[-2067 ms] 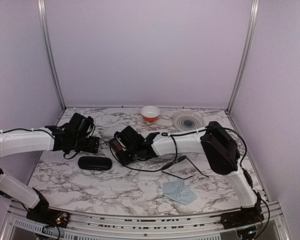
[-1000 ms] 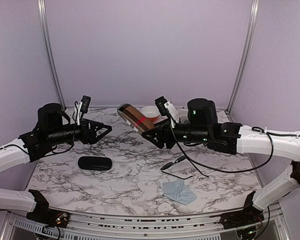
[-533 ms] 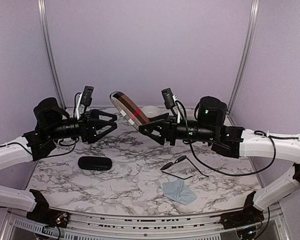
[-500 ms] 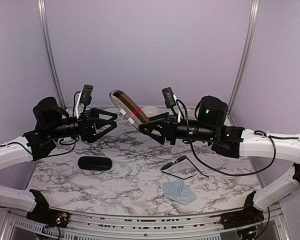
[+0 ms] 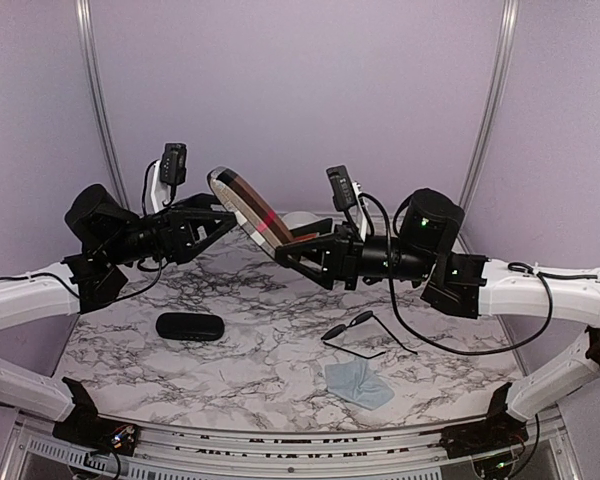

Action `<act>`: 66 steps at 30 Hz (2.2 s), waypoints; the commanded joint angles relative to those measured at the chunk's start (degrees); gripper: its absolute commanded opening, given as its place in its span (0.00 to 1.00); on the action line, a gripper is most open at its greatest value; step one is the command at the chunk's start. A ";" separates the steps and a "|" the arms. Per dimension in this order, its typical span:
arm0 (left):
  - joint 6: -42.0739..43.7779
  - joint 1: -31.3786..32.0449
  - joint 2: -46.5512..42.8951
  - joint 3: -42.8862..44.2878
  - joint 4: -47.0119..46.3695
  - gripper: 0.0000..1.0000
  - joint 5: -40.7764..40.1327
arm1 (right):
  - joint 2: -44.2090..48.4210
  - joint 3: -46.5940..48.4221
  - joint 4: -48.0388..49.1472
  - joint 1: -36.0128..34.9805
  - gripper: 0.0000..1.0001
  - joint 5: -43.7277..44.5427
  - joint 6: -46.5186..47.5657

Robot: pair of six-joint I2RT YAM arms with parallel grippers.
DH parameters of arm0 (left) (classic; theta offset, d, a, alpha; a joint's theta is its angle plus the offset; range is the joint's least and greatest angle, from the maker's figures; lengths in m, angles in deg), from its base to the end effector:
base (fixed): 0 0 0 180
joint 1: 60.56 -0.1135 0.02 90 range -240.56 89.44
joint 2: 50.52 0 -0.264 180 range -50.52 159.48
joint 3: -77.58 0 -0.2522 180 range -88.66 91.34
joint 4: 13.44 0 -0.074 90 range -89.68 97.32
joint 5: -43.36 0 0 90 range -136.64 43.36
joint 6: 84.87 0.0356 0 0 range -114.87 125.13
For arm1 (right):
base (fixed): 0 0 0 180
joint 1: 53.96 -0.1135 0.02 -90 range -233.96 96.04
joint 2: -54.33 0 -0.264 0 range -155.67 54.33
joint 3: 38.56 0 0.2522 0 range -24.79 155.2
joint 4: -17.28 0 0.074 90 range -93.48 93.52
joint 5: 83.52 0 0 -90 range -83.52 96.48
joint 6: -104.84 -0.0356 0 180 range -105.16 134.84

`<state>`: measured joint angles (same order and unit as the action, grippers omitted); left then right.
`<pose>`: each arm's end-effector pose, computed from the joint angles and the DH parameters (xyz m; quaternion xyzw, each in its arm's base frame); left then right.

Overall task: Organize the sunglasses
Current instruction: Pass from the right arm to the left, then open the sunglasses case.

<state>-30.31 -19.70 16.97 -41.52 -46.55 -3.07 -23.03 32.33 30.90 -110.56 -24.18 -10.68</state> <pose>0.1796 -0.1878 0.3730 0.3384 0.4730 -0.6414 0.5004 0.1591 0.2743 0.3557 -0.3619 0.5617 0.6069 0.4304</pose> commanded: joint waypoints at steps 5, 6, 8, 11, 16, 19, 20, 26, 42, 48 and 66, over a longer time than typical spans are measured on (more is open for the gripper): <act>-4.78 0.95 1.63 1.83 -9.53 0.82 2.36 | -0.48 3.38 3.44 -0.58 0.50 -0.35 0.49; -4.98 1.01 1.75 1.82 -9.86 0.81 2.26 | -0.67 3.37 3.47 -0.61 0.50 -0.42 0.52; -5.20 1.14 2.04 1.89 -10.31 0.78 2.26 | -0.68 3.35 3.55 -0.63 0.50 -0.31 0.60; -5.42 1.24 2.40 1.84 -10.43 0.71 2.01 | -0.61 3.29 3.72 -0.62 0.50 -0.09 0.81; -5.53 1.24 2.57 1.28 -10.51 0.66 1.92 | -0.42 3.03 4.19 -0.62 0.50 0.29 0.76; -5.39 1.24 2.35 0.89 -10.61 0.66 1.75 | -0.37 3.08 4.29 -0.62 0.50 0.34 0.82; -5.35 1.24 2.33 0.80 -10.61 0.66 1.70 | -0.34 3.14 4.22 -0.66 0.50 0.37 0.90; -5.17 1.24 2.30 0.43 -10.61 0.48 1.52 | -0.62 3.15 3.96 -0.62 0.50 0.32 0.95; -0.14 1.24 1.08 -1.39 1.98 0.46 -0.26 | 1.97 4.03 -15.47 1.28 1.00 7.80 9.00; 5.78 1.24 1.15 0.07 15.62 0.45 -1.70 | 2.87 4.84 -23.77 1.41 1.00 11.98 13.97; 24.58 1.85 8.80 18.76 63.92 0.40 -21.17 | 0.80 4.10 -27.53 1.18 1.00 17.24 18.09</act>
<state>-10.53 -17.97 24.22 -25.26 9.03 -20.03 -21.24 34.56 3.90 -109.56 -8.83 6.02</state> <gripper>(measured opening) 0.611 0.998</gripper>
